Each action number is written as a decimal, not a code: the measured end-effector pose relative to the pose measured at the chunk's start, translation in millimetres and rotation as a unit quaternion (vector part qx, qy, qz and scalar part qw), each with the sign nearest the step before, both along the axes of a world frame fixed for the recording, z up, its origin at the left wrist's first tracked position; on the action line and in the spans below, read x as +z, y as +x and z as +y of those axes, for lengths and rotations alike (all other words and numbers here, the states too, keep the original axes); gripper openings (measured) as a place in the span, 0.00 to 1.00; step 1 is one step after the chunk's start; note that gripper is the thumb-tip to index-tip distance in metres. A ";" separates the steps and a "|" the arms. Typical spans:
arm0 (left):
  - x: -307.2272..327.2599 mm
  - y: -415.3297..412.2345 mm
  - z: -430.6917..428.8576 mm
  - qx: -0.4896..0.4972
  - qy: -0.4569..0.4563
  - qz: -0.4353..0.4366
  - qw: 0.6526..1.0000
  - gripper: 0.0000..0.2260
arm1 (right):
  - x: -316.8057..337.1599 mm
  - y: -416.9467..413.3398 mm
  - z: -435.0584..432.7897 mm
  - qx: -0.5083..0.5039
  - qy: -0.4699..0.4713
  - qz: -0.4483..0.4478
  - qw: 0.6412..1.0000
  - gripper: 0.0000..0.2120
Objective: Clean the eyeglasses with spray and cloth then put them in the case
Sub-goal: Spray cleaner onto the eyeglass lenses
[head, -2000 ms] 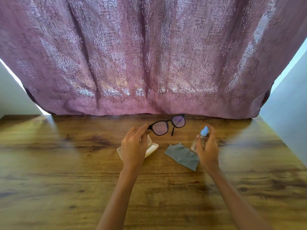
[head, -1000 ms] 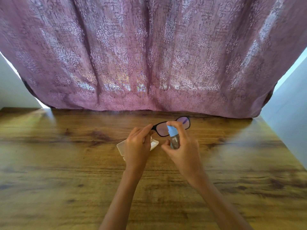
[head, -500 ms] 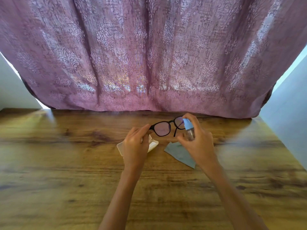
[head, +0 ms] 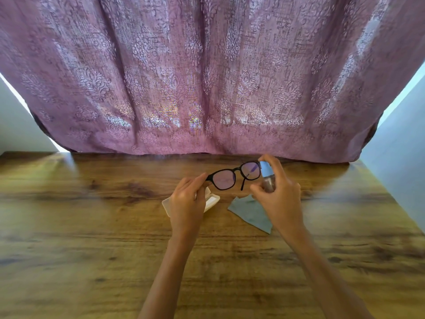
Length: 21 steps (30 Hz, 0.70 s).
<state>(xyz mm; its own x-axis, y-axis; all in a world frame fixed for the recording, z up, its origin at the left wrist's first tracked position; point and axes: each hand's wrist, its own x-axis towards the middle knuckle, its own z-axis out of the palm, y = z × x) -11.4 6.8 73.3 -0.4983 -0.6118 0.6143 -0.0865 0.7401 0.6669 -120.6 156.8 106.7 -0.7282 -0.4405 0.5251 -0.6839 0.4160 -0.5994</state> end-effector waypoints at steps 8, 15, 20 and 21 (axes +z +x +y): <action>-1.6 1.7 0.0 0.000 0.011 -0.002 1.000 0.12 | -44.0 -34.8 16.1 -0.050 -0.045 -0.098 0.993 0.21; -1.4 1.7 1.6 0.002 0.023 -0.006 1.000 0.12 | -89.3 -64.4 39.0 -0.089 -0.058 -0.182 0.978 0.22; -0.8 0.4 3.3 0.003 -0.002 -0.009 1.000 0.13 | -107.9 -71.1 43.9 -0.123 -0.033 -0.192 0.973 0.11; -0.8 0.1 3.6 0.004 -0.002 -0.009 1.000 0.13 | -110.0 -71.7 43.9 -0.127 -0.034 -0.193 0.972 0.12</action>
<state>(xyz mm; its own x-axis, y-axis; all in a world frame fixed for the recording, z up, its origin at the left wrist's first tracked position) -11.3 10.4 72.4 -0.5037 -0.6138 0.6080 -0.1041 0.7417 0.6626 -192.2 200.7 -3.3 -0.9575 -0.1946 0.2127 -0.2829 0.4930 -0.8227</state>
